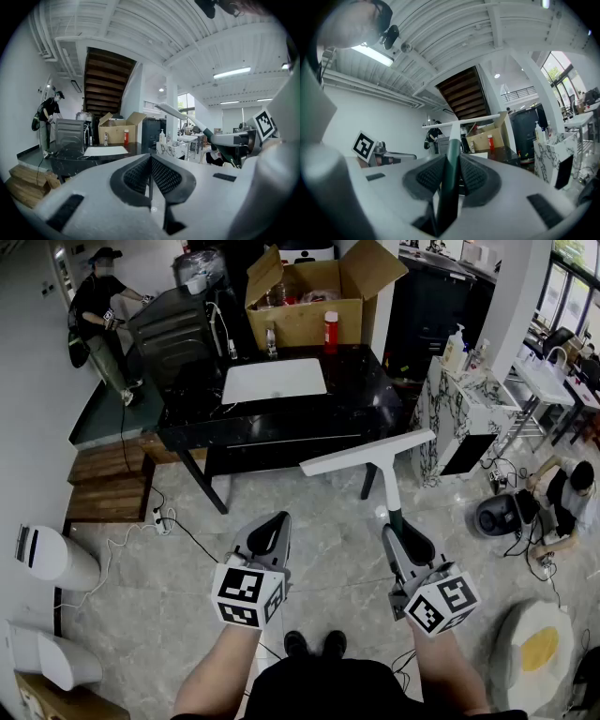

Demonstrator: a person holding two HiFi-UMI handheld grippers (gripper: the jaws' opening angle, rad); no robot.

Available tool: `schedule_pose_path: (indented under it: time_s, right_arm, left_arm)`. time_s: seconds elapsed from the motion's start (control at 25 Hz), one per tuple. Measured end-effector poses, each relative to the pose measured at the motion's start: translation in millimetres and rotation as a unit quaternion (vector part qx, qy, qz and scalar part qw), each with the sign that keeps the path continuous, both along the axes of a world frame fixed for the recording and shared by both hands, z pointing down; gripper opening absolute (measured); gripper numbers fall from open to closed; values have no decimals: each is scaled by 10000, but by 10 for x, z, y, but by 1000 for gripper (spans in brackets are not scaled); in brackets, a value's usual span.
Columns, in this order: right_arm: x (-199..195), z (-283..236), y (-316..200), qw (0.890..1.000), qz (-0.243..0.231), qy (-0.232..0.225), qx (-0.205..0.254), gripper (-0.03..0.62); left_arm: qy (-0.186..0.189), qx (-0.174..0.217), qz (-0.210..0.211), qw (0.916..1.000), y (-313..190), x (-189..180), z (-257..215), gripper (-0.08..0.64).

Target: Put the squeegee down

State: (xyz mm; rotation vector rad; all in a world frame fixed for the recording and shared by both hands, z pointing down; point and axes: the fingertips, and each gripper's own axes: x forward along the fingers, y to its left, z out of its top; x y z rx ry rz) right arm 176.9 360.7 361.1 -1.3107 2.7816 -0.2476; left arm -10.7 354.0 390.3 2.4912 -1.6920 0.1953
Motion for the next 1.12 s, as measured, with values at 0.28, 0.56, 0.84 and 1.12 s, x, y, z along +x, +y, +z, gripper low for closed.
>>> schedule_pose_path:
  time_s: [0.28,0.56,0.84,1.12]
  right_arm:
    - [188,6,30,10000,-62,-66,0,98]
    - [449,59,105,9993,-91,-359,-100,98]
    - [665,115,7,9981,186,-539,-230,99]
    - [658,162,-193,9976,326,-491,-363,100]
  left_arm:
    - [-53,-8,14,10000,22,243,-5,5]
    - [-58,-48,90,9999,98,563,30,5]
    - [-109,20,294,9995,-36,750,13,5]
    - [-32,106,537,9985,-349,792,24,5]
